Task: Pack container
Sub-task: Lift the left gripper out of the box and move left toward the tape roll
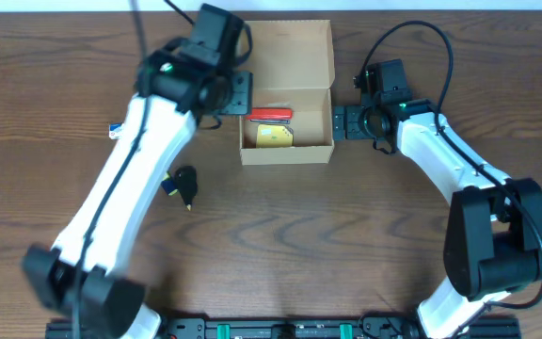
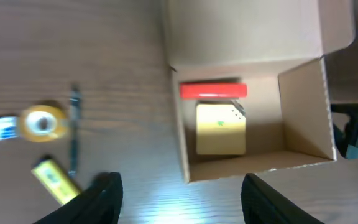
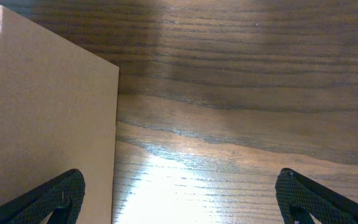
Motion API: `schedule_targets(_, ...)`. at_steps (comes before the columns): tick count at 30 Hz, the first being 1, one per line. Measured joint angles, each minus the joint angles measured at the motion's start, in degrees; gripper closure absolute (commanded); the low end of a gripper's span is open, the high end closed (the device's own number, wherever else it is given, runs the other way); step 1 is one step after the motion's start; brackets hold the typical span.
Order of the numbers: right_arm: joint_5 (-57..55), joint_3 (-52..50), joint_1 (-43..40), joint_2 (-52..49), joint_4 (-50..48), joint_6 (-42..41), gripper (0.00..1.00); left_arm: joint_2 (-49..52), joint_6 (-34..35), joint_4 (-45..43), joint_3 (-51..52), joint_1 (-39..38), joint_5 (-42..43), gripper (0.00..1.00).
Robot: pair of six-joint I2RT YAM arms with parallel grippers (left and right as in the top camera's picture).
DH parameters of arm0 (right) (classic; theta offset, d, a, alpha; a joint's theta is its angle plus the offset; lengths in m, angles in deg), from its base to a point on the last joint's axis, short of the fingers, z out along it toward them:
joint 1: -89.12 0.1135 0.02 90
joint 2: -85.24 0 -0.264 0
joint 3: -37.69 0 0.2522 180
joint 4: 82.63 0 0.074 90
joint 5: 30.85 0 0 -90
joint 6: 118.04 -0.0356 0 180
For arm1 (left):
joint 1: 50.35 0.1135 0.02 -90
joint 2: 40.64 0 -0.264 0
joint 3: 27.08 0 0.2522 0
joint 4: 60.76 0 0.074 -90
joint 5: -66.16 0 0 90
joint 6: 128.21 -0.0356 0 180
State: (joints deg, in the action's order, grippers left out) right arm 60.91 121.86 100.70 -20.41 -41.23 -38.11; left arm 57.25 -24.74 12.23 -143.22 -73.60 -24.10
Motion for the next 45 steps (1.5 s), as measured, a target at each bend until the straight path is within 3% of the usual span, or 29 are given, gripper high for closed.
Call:
schedule_targets(6, 0.0, 0.0, -0.02, 0.0, 0.0, 0.0, 0.01, -8.33, -0.46, 6.08, -0.2, 0.0, -9.35, 0.37)
schedule_targets(8, 0.0, 0.0, 0.0, 0.0, 0.0, 0.0, 0.01, -9.25, -0.37, 7.26, -0.2, 0.17, -11.63, 0.31)
schedule_targets(18, 0.0, 0.0, -0.02, 0.0, 0.0, 0.0, 0.01, -8.31, 1.99, 6.14, -0.2, 7.98, -14.73, 0.29)
schedule_targets(20, 0.0, 0.0, -0.02, 0.0, -0.02, 0.0, 0.01, -7.3, 3.19, 6.12, -0.2, 10.45, -15.06, 0.25)
schedule_targets(25, 0.0, 0.0, 0.0, 0.0, 0.0, 0.0, 0.01, -0.81, 7.08, 6.34, -0.2, 16.15, -14.01, 0.12)
schedule_targets(36, 0.0, 0.0, -0.02, 0.0, 0.0, 0.0, 0.01, 12.33, 21.38, 6.34, -0.2, 17.16, -2.12, 0.16)
schedule_targets(45, 0.0, 0.0, -0.02, 0.0, 0.0, 0.0, 0.01, 17.25, 32.35, 6.32, -0.2, 17.33, -5.07, 0.17)
